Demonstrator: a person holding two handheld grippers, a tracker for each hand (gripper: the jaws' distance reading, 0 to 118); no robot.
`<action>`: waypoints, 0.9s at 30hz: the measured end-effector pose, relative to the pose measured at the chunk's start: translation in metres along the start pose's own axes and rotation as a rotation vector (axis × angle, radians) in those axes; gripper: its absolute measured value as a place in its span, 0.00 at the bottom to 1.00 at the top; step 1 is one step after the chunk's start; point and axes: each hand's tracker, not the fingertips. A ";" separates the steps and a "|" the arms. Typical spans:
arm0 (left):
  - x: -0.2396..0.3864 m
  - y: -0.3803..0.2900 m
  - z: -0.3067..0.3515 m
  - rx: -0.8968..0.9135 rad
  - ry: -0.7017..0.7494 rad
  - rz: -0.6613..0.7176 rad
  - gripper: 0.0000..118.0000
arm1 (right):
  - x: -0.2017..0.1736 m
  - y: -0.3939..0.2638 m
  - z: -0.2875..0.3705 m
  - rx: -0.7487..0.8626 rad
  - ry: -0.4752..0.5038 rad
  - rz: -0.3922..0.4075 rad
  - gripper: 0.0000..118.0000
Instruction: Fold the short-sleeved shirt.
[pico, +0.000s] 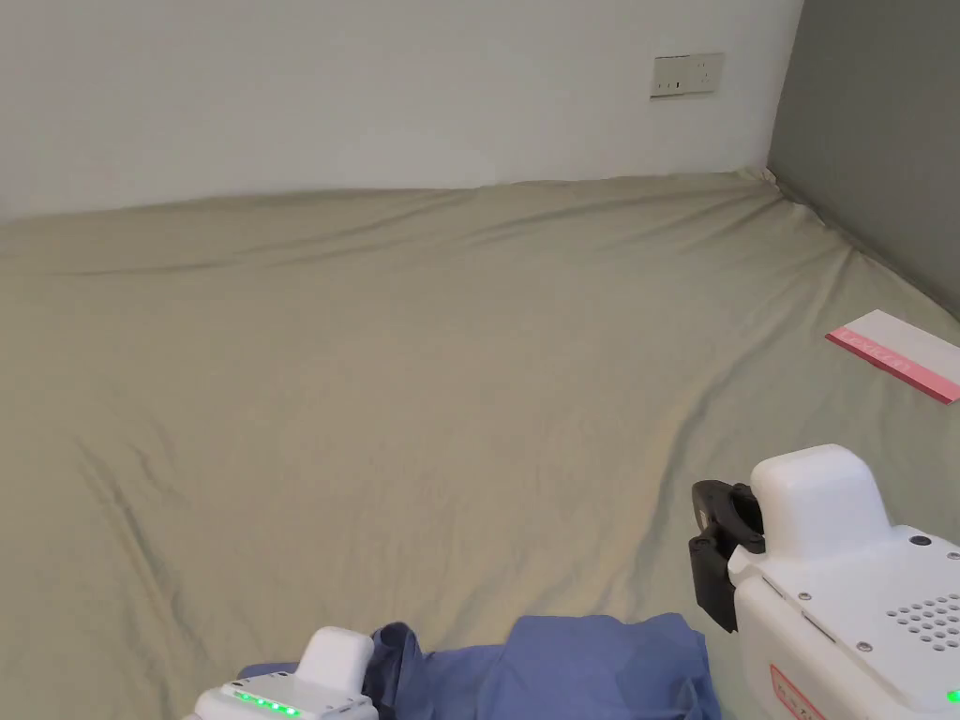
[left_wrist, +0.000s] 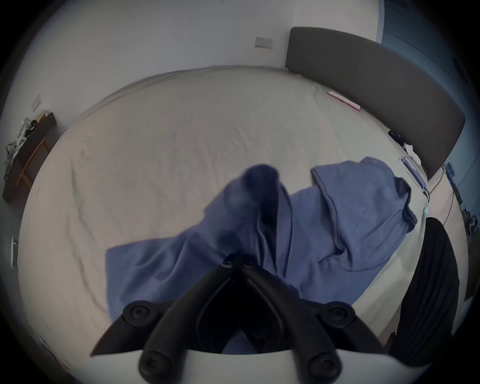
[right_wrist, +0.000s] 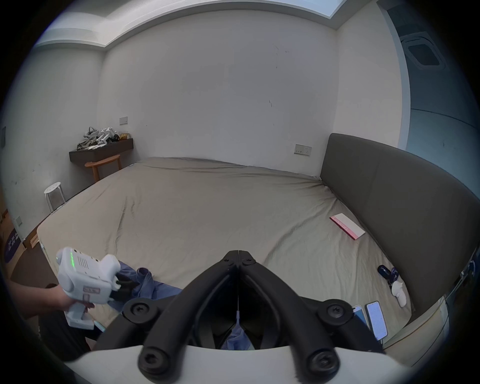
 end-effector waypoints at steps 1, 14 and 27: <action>0.007 -0.001 0.000 0.003 0.002 -0.005 0.00 | 0.000 0.000 0.000 0.002 -0.007 0.007 0.02; 0.078 -0.007 -0.005 0.011 -0.126 -0.057 0.00 | 0.002 -0.008 -0.010 -0.030 -0.003 -0.002 0.02; -0.012 0.016 0.068 0.239 -0.499 0.364 0.00 | 0.002 -0.006 -0.008 -0.031 -0.011 -0.001 0.02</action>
